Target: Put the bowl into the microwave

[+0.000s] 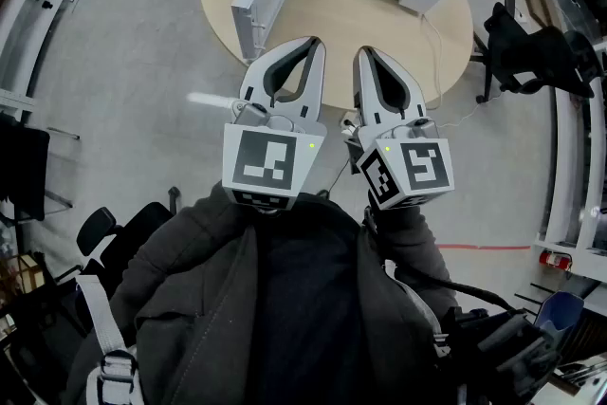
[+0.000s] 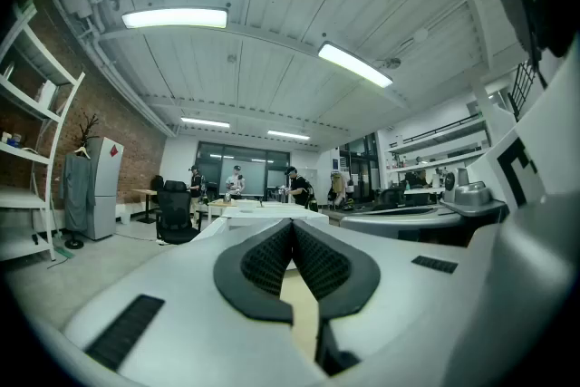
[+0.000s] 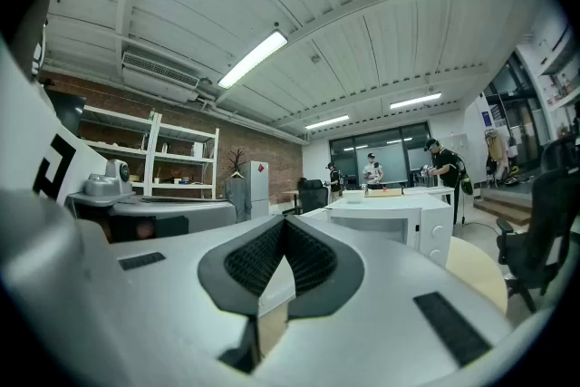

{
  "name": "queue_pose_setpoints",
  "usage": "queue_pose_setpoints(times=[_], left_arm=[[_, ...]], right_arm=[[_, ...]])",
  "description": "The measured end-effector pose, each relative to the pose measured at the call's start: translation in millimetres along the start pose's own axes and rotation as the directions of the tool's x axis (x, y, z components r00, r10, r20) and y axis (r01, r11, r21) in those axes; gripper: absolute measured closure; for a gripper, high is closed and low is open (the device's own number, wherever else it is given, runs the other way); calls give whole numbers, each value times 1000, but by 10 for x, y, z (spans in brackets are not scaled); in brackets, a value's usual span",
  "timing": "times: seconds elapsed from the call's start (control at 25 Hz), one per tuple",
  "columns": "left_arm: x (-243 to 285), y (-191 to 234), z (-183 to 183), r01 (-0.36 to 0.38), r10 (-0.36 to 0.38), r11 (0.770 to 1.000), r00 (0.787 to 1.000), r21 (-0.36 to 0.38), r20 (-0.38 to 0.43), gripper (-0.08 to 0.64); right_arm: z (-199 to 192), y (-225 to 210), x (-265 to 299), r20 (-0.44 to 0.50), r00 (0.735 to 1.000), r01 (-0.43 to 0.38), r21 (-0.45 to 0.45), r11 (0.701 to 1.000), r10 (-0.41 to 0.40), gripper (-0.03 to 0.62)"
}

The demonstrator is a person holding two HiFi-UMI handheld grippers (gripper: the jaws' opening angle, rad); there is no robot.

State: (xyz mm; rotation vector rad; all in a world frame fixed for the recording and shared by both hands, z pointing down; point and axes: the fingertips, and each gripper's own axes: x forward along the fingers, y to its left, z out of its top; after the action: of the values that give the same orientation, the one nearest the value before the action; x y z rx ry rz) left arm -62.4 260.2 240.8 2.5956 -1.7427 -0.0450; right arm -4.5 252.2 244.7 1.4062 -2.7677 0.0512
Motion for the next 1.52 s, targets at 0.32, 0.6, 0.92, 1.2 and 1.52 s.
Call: queue_pose_setpoints(times=[0.32, 0.6, 0.92, 1.2, 1.52], left_arm=[[18, 271, -157, 0, -1, 999, 1000, -49, -18, 551], [225, 319, -147, 5, -6, 997, 1000, -72, -10, 551], [648, 337, -190, 20, -22, 999, 999, -46, -35, 551], [1292, 284, -314, 20, -20, 1000, 994, 4, -112, 551], [2281, -134, -377, 92, -84, 994, 985, 51, -150, 551]], right_arm=[[-130, 133, 207, -32, 999, 6, 10, 1000, -6, 586], [-124, -27, 342, -19, 1000, 11, 67, 998, -10, 586], [-133, -388, 609, 34, 999, -10, 147, 989, 5, 583], [-174, -986, 846, 34, 999, -13, 196, 981, 6, 583], [-260, -1775, 1039, 46, 999, -4, 255, 967, -8, 583]])
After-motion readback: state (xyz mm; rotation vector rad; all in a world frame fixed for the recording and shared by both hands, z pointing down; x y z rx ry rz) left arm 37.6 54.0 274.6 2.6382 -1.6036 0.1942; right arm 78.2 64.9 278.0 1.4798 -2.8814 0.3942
